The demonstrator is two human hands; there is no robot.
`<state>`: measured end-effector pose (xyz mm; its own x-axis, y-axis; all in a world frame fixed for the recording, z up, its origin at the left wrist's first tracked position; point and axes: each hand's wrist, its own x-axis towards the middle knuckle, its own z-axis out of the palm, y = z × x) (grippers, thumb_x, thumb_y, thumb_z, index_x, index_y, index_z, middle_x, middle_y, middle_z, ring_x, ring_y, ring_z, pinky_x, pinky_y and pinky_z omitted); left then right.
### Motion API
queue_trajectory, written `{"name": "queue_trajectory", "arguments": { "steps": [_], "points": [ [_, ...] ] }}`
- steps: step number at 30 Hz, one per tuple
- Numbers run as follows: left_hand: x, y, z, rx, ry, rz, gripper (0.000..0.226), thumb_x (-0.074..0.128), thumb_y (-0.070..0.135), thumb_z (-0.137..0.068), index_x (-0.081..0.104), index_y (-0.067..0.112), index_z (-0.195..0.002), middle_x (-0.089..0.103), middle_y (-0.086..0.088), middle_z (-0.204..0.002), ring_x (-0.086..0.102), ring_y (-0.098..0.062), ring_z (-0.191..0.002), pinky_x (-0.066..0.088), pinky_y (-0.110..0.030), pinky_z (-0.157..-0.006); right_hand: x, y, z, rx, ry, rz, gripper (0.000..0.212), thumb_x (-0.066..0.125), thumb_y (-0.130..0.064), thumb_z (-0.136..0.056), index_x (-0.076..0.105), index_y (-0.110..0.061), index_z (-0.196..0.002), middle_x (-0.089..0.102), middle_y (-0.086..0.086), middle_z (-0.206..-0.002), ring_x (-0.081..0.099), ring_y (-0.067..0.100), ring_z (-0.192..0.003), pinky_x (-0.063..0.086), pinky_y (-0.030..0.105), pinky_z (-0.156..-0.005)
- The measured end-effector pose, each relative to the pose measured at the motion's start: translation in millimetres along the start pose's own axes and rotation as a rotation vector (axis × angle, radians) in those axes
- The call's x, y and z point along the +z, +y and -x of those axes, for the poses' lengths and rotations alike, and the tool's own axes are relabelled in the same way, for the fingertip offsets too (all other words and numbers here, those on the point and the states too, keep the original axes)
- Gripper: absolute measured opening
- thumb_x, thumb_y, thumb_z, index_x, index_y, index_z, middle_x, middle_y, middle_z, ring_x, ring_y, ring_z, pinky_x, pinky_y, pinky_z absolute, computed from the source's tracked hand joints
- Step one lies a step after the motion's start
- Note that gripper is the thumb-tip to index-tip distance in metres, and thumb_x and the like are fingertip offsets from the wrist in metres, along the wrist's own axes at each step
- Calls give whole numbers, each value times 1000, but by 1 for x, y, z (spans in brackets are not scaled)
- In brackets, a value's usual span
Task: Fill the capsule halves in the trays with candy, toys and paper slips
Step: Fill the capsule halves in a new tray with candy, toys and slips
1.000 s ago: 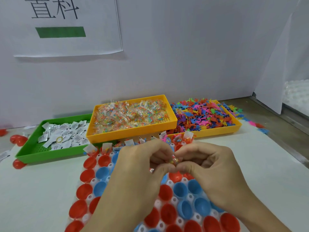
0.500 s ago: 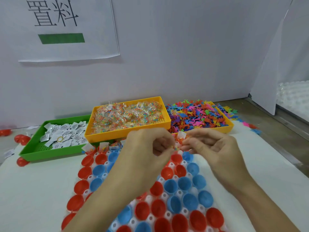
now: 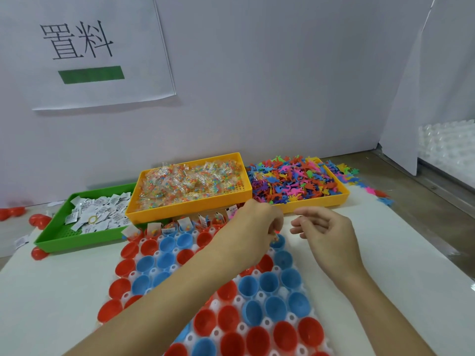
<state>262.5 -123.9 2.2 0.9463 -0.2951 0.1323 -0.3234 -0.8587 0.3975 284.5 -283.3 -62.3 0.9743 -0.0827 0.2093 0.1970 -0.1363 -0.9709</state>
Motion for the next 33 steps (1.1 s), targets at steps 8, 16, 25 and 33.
{"name": "queue_trajectory", "arguments": {
  "steps": [8,16,25,33],
  "points": [
    [5,2,-9,0,-57,-36,20,64,-5,-87,74,12,-92,65,-6,-97,63,-21,-85,58,-37,-73,-1,-2,3,-77,-234,171,27,68,-3,-89,76,-28,-93,74,-14,-85,68,9,-80,54,18,-69],
    [11,-4,-9,26,-4,-52,21,64,-7,-85,75,11,-90,68,-6,-91,63,-21,-83,57,-37,-73,-2,-1,3,-94,-357,199,34,71,1,-83,74,-31,-96,68,-8,-78,61,12,-74,47,16,-61],
    [7,-9,1,106,-12,-128,18,60,10,-95,75,13,-105,70,-8,-102,61,-23,-94,51,-40,-83,-3,-1,3,-110,-354,177,32,73,3,-83,75,-27,-94,69,-5,-76,62,14,-70,47,14,-60],
    [-41,-54,37,9,621,31,11,72,12,-86,75,16,-96,72,9,-78,63,-3,-68,50,-15,-65,-4,-1,4,-81,-368,161,32,72,3,-84,76,-28,-91,67,0,-75,60,13,-69,48,14,-59]
  ]
}}
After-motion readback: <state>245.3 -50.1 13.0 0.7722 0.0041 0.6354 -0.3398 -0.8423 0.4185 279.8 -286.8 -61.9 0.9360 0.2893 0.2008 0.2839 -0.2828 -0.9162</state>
